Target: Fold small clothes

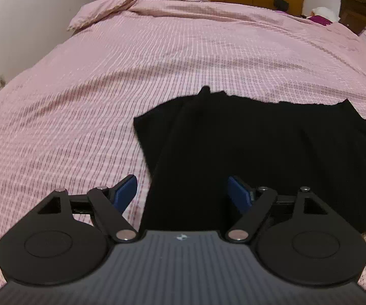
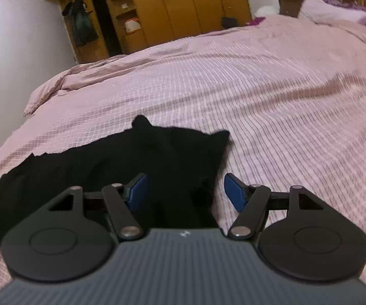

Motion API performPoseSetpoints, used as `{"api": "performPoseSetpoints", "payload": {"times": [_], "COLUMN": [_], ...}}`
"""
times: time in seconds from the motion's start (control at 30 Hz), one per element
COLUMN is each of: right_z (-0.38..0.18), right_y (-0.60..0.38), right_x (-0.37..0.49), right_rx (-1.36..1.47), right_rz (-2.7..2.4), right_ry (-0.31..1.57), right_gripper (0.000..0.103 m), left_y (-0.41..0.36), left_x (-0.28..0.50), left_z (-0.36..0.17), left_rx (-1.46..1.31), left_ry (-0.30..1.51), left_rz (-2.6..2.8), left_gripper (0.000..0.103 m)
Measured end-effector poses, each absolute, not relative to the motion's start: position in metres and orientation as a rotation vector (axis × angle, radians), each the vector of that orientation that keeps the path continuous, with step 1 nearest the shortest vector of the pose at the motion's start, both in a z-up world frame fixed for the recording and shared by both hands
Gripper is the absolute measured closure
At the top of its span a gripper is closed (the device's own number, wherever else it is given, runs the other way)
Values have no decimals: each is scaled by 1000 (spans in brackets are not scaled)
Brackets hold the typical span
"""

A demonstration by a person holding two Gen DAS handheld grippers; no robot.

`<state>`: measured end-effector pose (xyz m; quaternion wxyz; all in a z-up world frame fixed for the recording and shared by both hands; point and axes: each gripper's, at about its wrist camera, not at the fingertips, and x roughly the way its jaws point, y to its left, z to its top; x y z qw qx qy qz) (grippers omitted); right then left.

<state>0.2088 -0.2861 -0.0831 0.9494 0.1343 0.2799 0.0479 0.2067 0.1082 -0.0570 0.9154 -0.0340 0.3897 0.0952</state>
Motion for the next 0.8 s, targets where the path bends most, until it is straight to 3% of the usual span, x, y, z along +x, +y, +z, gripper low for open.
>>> {"api": "performPoseSetpoints", "payload": {"times": [0.3, 0.4, 0.8], "right_z": [-110, -116, -127], "right_y": [-292, -289, -273], "right_x": [221, 225, 242], "right_rx": [443, 458, 485], "right_rz": [116, 129, 184], "right_ry": [622, 608, 546], "right_gripper": [32, 24, 23], "left_y": [117, 119, 117], "left_x": [205, 206, 210], "left_z": [-79, -81, -86], "left_rx": [-136, -150, -145], "left_ry": [859, 863, 865], "left_rz": [241, 243, 250], "left_gripper": [17, 15, 11]}}
